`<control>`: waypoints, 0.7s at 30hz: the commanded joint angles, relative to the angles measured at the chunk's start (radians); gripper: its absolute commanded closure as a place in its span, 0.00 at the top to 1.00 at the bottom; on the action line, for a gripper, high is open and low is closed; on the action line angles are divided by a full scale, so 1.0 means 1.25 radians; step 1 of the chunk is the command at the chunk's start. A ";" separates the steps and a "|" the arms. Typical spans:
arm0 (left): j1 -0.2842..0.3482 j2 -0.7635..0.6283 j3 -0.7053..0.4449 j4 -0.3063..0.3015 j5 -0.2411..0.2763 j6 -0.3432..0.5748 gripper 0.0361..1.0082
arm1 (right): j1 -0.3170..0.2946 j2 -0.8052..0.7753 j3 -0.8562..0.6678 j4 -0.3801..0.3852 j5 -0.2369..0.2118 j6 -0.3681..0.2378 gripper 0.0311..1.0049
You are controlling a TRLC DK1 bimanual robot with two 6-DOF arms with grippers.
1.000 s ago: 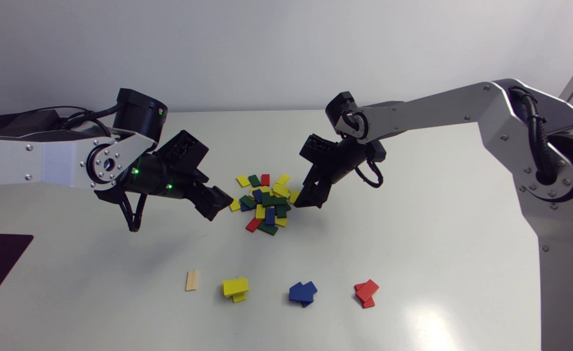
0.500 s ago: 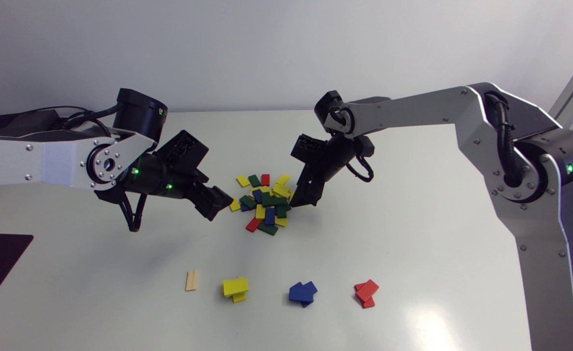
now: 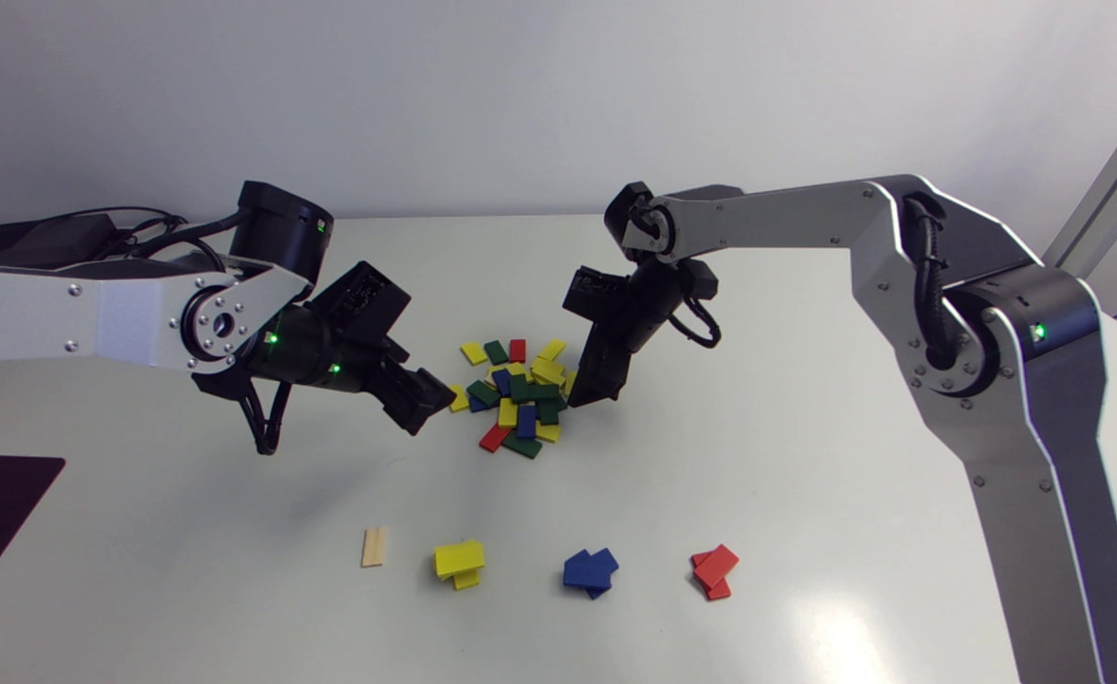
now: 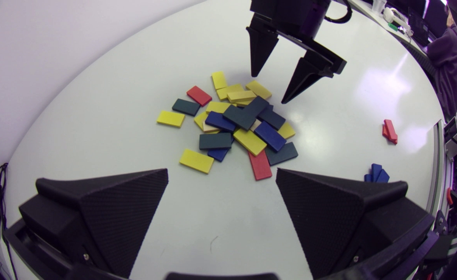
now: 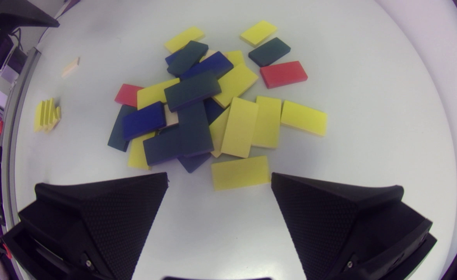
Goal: Take domino bricks one by one from the mixed stack on the table and place each onto the existing stack of the same color.
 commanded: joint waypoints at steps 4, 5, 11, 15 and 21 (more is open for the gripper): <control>-0.003 0.021 0.019 0.007 -0.002 0.001 0.98 | 0.002 0.044 0.036 -0.040 0.011 -0.035 0.93; -0.003 0.022 0.020 0.007 -0.002 0.001 0.98 | 0.002 0.044 0.036 -0.042 0.012 -0.036 0.93; -0.004 0.027 0.022 0.009 -0.002 0.000 0.98 | 0.002 0.042 0.028 -0.056 0.015 -0.047 0.91; -0.006 0.031 0.022 0.011 -0.002 0.000 0.98 | 0.003 0.045 0.026 -0.054 0.021 -0.052 0.90; -0.008 0.031 0.020 0.011 -0.002 -0.001 0.98 | 0.008 0.044 0.020 -0.057 0.026 -0.058 0.86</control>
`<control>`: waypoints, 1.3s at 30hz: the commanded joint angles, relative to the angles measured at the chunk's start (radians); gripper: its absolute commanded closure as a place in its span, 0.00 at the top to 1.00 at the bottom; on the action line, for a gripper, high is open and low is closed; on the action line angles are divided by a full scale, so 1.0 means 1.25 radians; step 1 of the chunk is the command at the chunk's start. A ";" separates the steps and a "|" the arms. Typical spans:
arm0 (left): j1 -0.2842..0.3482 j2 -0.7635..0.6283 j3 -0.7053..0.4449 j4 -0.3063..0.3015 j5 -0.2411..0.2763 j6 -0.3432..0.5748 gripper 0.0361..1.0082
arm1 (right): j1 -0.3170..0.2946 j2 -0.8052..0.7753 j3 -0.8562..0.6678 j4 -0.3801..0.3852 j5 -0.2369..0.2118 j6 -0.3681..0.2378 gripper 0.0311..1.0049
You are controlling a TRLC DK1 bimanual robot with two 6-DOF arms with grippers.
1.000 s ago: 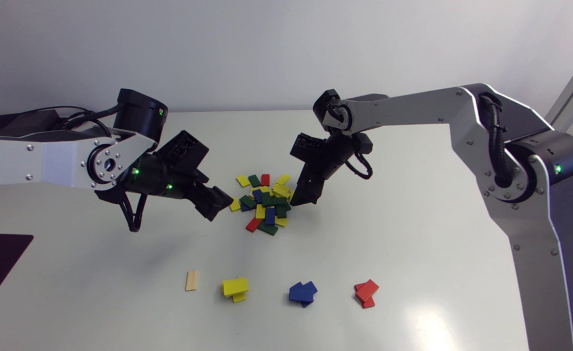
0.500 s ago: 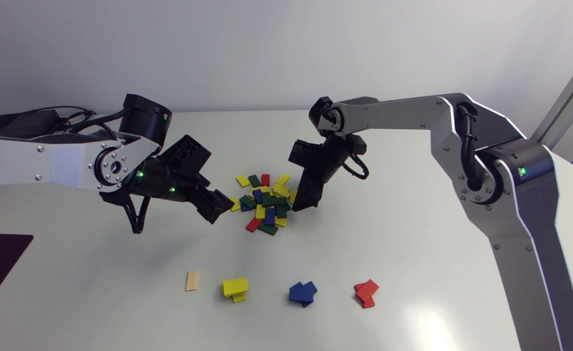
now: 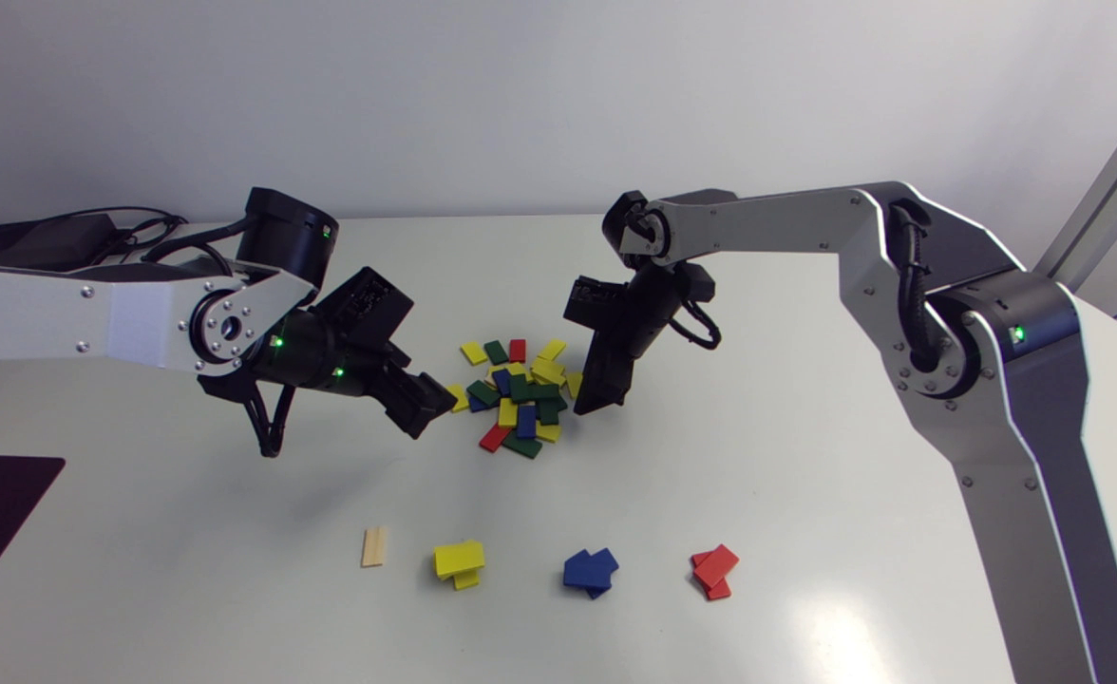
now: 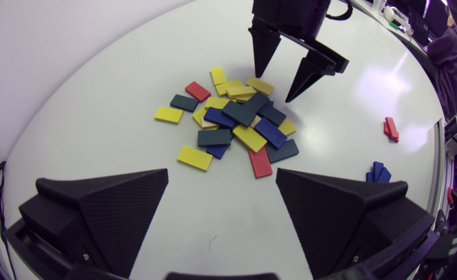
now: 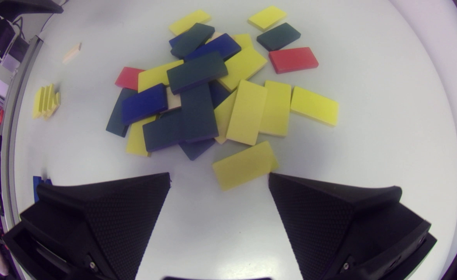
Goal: Take domino bricks one by one from the mixed stack on the table and place each onto the existing stack of the same color.
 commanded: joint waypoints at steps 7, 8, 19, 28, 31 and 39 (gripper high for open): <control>-0.011 0.015 0.020 0.007 -0.002 -0.003 0.98 | 0.015 0.043 0.031 -0.008 0.028 -0.013 0.86; -0.011 0.015 0.020 0.007 -0.002 -0.003 0.98 | 0.015 0.048 0.040 -0.010 0.032 -0.010 0.86; -0.011 0.015 0.021 0.007 -0.002 -0.004 0.98 | 0.016 0.088 0.100 -0.044 0.060 -0.007 0.81; -0.008 0.014 0.016 0.007 -0.002 -0.003 0.98 | 0.024 0.095 0.098 -0.049 0.070 -0.004 0.42; -0.006 0.010 0.014 0.007 -0.002 -0.001 0.98 | 0.025 0.089 0.082 -0.049 0.076 -0.003 0.30; -0.010 0.009 0.008 0.007 -0.001 -0.001 0.98 | 0.025 0.023 -0.050 0.017 0.102 0.000 0.12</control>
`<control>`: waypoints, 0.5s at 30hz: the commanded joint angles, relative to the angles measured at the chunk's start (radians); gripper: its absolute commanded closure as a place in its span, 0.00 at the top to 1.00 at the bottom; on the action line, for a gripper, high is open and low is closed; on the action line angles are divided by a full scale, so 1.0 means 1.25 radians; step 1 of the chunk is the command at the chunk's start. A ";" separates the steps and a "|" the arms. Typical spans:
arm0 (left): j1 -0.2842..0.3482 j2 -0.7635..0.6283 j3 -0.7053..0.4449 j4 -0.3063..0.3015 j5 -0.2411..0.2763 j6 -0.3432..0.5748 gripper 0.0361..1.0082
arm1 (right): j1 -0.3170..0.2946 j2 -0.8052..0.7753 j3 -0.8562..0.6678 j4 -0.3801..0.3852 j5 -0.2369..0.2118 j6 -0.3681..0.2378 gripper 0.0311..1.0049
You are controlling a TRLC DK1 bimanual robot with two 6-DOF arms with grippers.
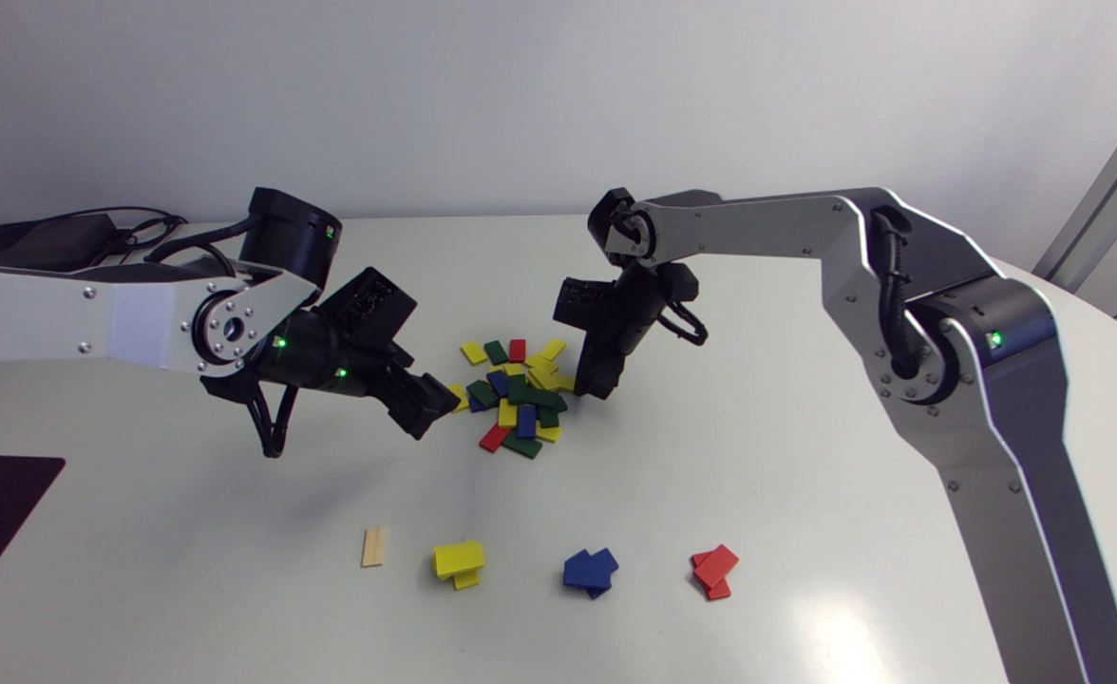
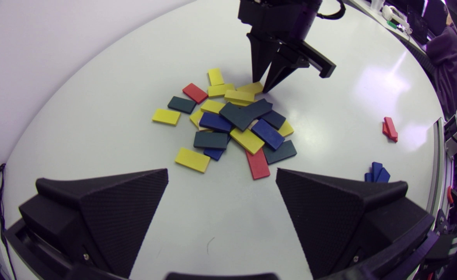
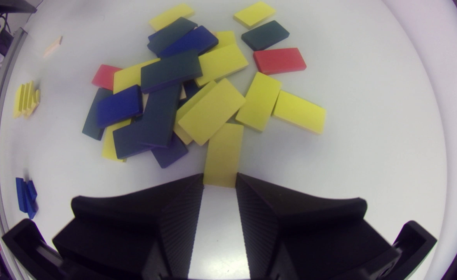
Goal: Take domino bricks one by one from the mixed stack on the table and place each onto the existing stack of the same color.
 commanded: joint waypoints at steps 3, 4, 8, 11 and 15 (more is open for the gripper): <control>-0.004 0.004 0.005 0.005 -0.001 -0.001 0.98 | 0.001 -0.027 -0.122 0.012 0.020 -0.001 0.11; -0.006 0.003 0.005 0.005 -0.001 -0.001 0.98 | -0.001 -0.038 -0.138 0.020 0.022 -0.001 0.11; -0.011 0.002 0.005 0.005 -0.001 -0.002 0.98 | -0.006 -0.063 -0.176 0.044 0.024 -0.001 0.11; -0.017 0.000 0.000 0.005 -0.001 -0.002 0.98 | -0.010 -0.090 -0.209 0.064 0.024 0.000 0.11; -0.017 -0.007 -0.006 0.005 -0.001 -0.001 0.98 | -0.016 -0.142 -0.262 0.095 0.033 0.005 0.11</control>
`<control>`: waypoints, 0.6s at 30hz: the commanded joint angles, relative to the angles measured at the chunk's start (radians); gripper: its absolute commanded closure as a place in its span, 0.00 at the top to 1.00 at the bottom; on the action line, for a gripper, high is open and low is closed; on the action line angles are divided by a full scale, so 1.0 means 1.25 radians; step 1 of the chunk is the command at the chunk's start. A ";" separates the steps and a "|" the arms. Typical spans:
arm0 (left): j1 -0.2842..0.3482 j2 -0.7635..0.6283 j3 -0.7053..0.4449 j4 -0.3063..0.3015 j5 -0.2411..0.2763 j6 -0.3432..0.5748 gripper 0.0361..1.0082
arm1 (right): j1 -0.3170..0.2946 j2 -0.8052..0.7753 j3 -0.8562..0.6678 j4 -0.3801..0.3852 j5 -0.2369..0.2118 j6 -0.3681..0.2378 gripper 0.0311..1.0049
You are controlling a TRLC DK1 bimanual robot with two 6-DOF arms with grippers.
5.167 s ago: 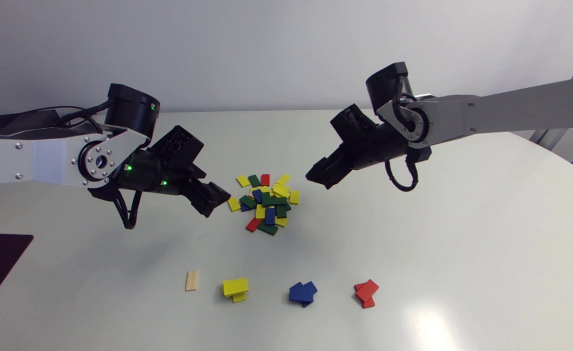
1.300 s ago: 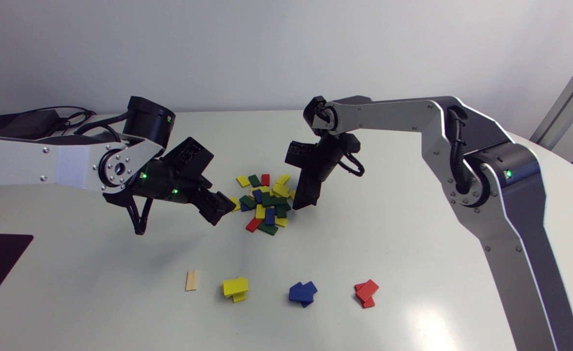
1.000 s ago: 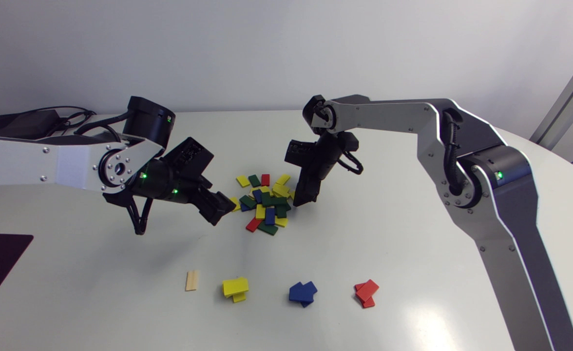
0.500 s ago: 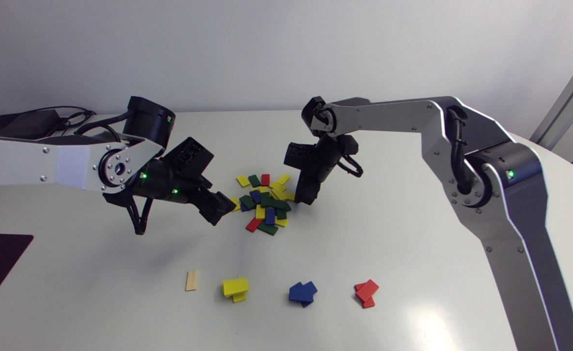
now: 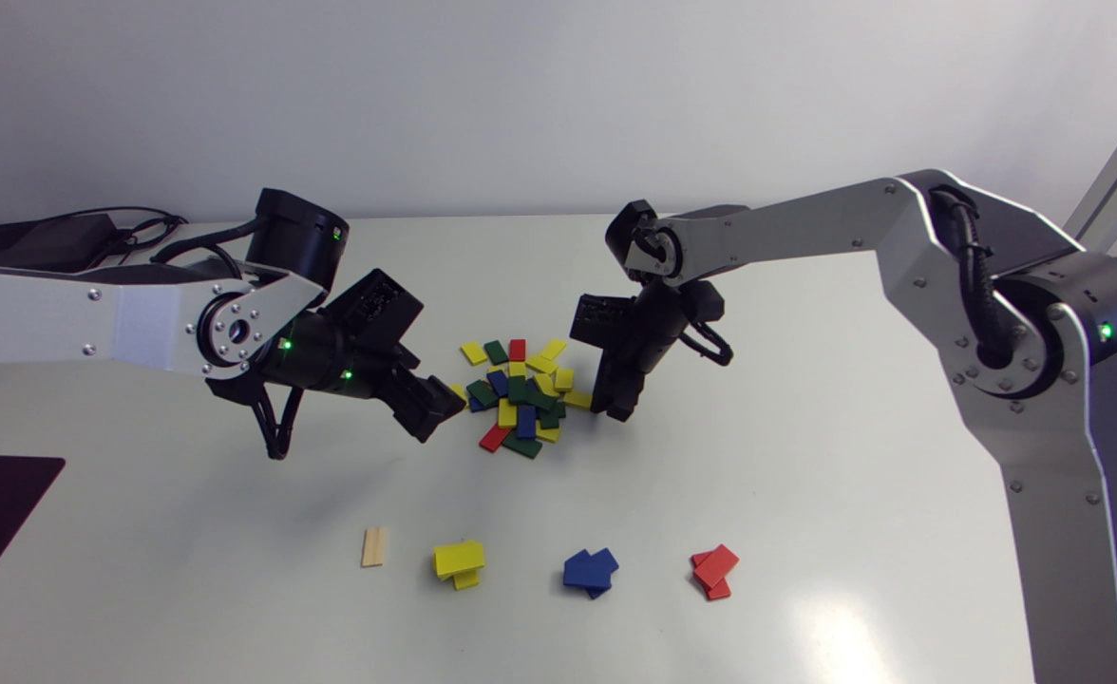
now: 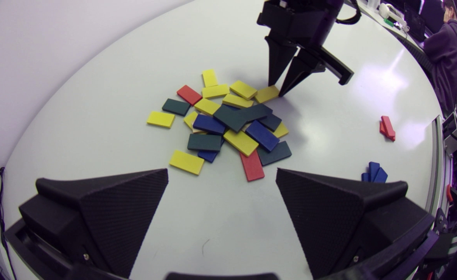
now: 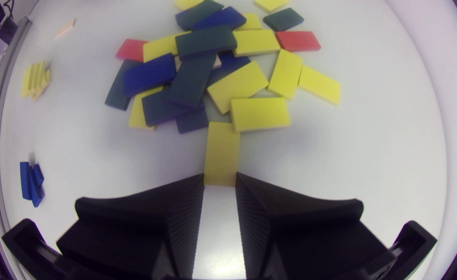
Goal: Take domino bricks one by one from the mixed stack on the table and place each onto the existing stack of the same color.
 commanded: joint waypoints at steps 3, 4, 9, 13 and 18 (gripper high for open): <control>-0.005 -0.012 -0.010 0.005 -0.001 -0.001 0.98 | -0.013 -0.054 -0.071 0.006 0.017 0.003 0.11; -0.005 -0.014 -0.011 0.005 -0.001 -0.001 0.98 | -0.013 -0.064 -0.080 0.006 0.017 0.003 0.11; -0.013 -0.019 -0.017 0.005 -0.001 -0.004 0.98 | -0.008 -0.112 -0.130 0.034 0.022 0.008 0.11; -0.016 -0.023 -0.023 0.005 -0.001 -0.006 0.98 | 0.001 -0.164 -0.173 0.059 0.021 0.019 0.11; -0.017 -0.028 -0.024 0.005 -0.001 -0.005 0.98 | 0.024 -0.253 -0.232 0.071 0.018 0.023 0.11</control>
